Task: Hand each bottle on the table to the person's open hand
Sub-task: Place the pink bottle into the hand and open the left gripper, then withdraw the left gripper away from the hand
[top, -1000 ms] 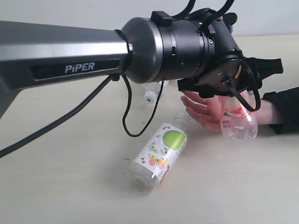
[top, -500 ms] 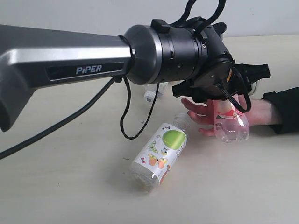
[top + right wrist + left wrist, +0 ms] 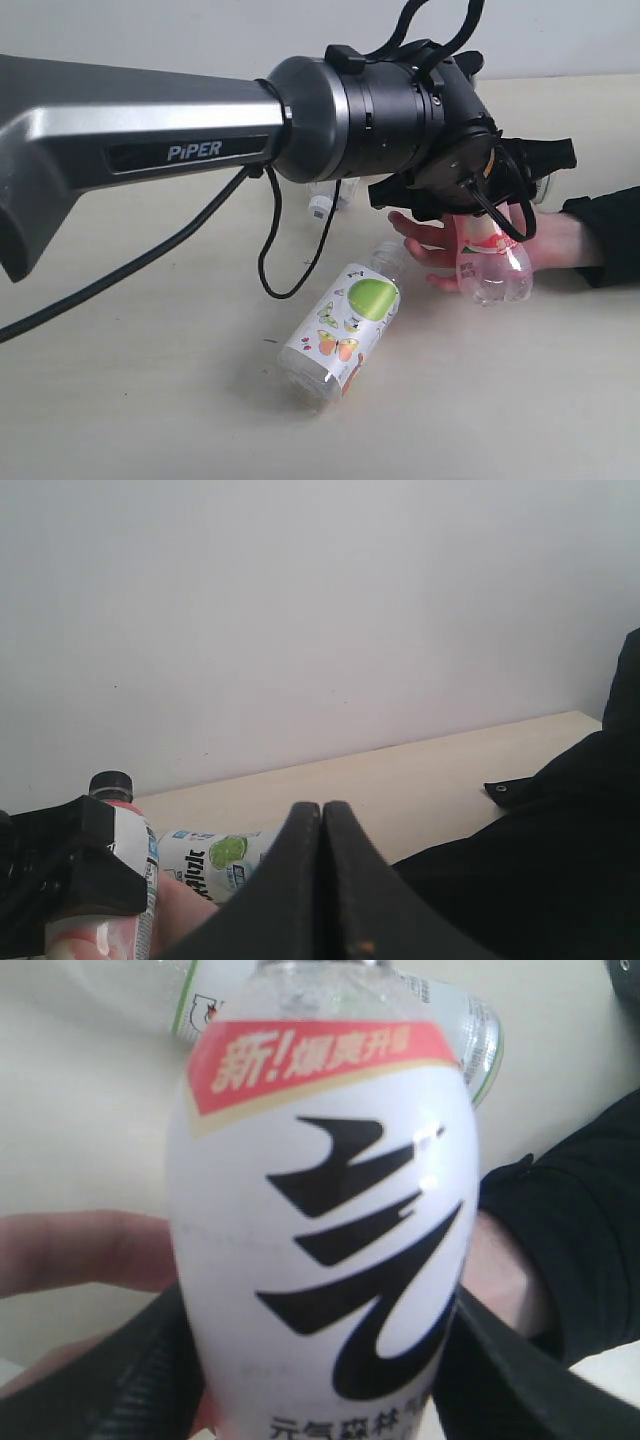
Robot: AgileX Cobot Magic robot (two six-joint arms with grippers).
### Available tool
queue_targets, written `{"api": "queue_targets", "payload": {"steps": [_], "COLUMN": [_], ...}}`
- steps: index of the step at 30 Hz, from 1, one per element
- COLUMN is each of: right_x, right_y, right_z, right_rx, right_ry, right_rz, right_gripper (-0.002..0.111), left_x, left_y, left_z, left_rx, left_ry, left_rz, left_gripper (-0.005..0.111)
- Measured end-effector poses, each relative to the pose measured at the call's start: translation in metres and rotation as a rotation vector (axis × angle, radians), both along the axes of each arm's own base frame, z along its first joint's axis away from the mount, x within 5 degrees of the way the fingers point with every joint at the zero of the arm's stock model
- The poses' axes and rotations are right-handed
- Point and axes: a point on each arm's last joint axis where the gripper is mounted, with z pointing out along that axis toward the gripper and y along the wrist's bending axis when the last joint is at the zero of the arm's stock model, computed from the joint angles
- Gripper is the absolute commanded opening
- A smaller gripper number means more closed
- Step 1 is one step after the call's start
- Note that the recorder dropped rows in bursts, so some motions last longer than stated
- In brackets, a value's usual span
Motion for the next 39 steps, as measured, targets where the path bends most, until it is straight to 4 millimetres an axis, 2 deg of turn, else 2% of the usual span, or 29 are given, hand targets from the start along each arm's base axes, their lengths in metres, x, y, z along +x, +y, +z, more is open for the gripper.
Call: {"api": "queue_targets", "payload": {"steps": [3,12,17,19,25,27,31,33,34,35,36,37,38,39], "right_x": [0.0,0.0,0.0,0.0,0.0,0.0,0.0,0.0,0.0,0.0,0.0,0.0,0.0,0.0], "right_y": [0.0,0.0,0.0,0.0,0.0,0.0,0.0,0.0,0.0,0.0,0.0,0.0,0.0,0.0], "right_z": [0.0,0.0,0.0,0.0,0.0,0.0,0.0,0.0,0.0,0.0,0.0,0.0,0.0,0.0], "right_rx": [0.0,0.0,0.0,0.0,0.0,0.0,0.0,0.0,0.0,0.0,0.0,0.0,0.0,0.0], "right_ry": [0.0,0.0,0.0,0.0,0.0,0.0,0.0,0.0,0.0,0.0,0.0,0.0,0.0,0.0], "right_rz": [0.0,0.0,0.0,0.0,0.0,0.0,0.0,0.0,0.0,0.0,0.0,0.0,0.0,0.0], "right_gripper": [0.0,0.0,0.0,0.0,0.0,0.0,0.0,0.0,0.0,0.0,0.0,0.0,0.0,0.0], "left_x": [0.0,0.0,0.001,0.001,0.0,-0.001,-0.008,-0.018,-0.023,-0.029,-0.036,-0.044,-0.049,-0.054], "left_y": [0.0,0.0,0.002,0.003,0.003,0.006,0.016,0.022,0.025,0.028,0.031,0.033,0.035,0.039], "left_z": [0.0,0.0,-0.001,-0.001,0.001,0.013,0.065,0.102,0.115,0.131,0.144,0.155,0.161,0.169], "left_rx": [0.0,0.019,0.057,0.066,0.069,0.06,0.029,0.027,0.03,0.04,0.033,0.026,0.028,0.029], "left_ry": [0.0,-0.013,-0.025,-0.022,-0.023,-0.035,-0.115,-0.203,-0.236,-0.279,-0.294,-0.3,-0.299,-0.297], "left_rz": [0.0,-0.027,-0.052,-0.051,-0.051,-0.05,-0.085,-0.156,-0.188,-0.238,-0.278,-0.33,-0.361,-0.378], "left_gripper": [0.021,0.073,0.097,0.101,0.101,0.101,0.101,0.096,0.082,0.058,0.021,0.002,0.006,0.005]}}
